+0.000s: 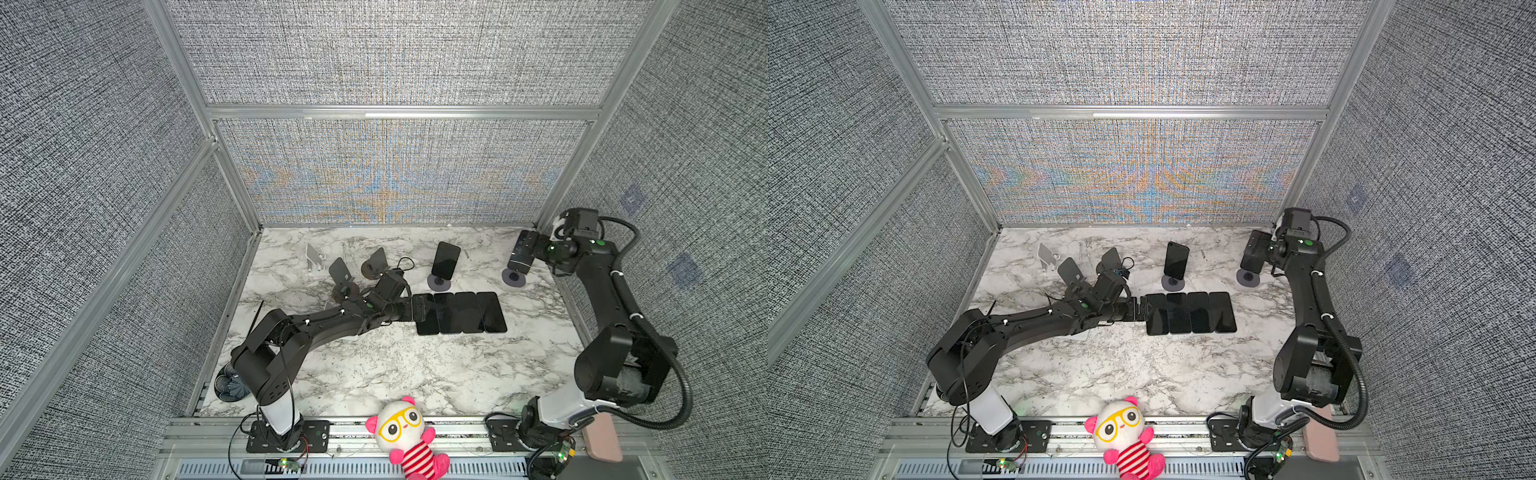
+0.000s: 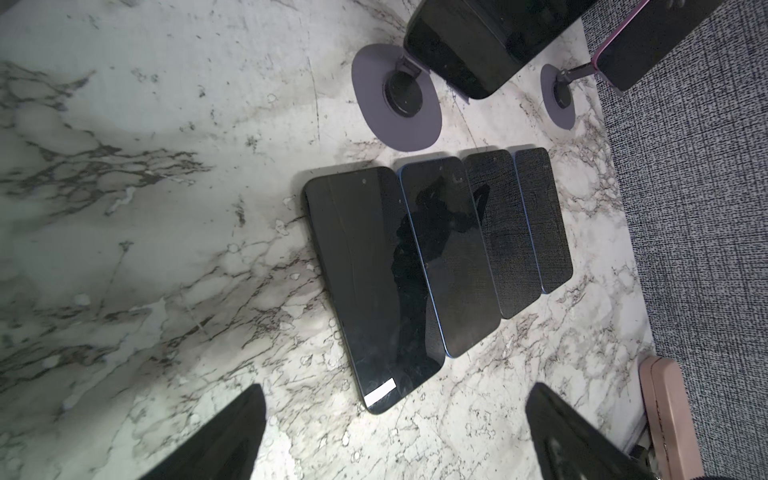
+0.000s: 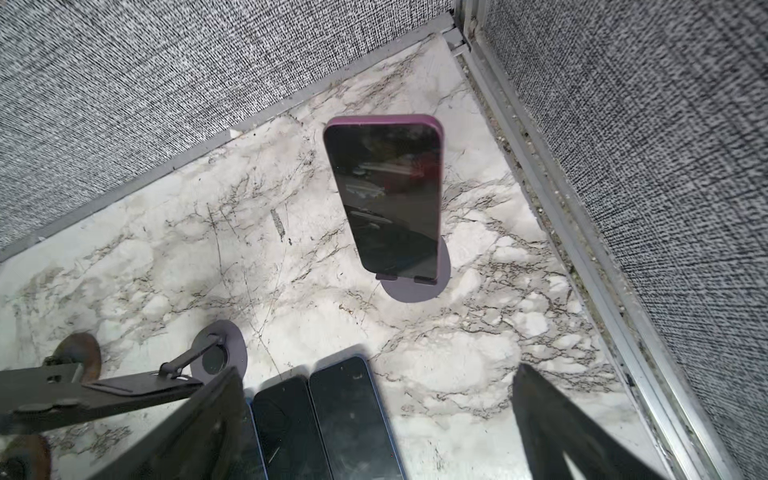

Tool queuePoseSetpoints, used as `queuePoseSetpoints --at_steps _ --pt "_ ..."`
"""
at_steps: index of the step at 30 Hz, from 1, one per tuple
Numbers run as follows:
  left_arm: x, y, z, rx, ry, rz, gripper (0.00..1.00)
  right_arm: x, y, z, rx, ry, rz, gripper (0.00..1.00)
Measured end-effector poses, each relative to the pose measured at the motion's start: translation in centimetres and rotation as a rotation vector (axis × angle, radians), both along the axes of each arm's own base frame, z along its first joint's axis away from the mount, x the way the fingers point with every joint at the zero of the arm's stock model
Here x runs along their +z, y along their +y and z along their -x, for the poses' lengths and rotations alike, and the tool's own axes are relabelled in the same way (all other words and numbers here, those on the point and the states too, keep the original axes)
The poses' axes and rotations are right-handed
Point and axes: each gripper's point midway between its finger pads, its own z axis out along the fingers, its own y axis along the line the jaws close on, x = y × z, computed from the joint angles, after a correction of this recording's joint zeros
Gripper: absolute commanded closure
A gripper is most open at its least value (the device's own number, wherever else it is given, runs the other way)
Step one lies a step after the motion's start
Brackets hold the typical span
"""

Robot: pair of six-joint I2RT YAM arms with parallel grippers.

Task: Remove the phone from the phone stand
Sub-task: 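Reach right gripper to the purple-edged phone on its stand while left gripper draws back, then close right gripper on the purple-edged phone on its stand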

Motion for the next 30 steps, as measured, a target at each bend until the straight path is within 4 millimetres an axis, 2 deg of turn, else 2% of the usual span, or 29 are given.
queuePoseSetpoints --at_steps 8,18,22,30 --pt "1.1 1.4 0.6 0.024 -0.038 0.015 0.02 -3.3 -1.1 -2.5 -0.060 0.041 0.078 0.01" --pt "1.0 2.0 0.9 0.043 -0.049 0.024 0.02 -5.5 -1.5 -6.4 -0.079 0.031 0.108 0.01" --pt "0.8 2.2 0.8 0.052 -0.050 0.018 0.02 -6.1 -2.1 -7.2 -0.098 0.037 0.120 0.01" --pt "0.8 2.3 0.8 0.057 -0.054 0.017 0.02 -7.0 -2.5 -7.3 -0.126 0.051 0.132 0.03"
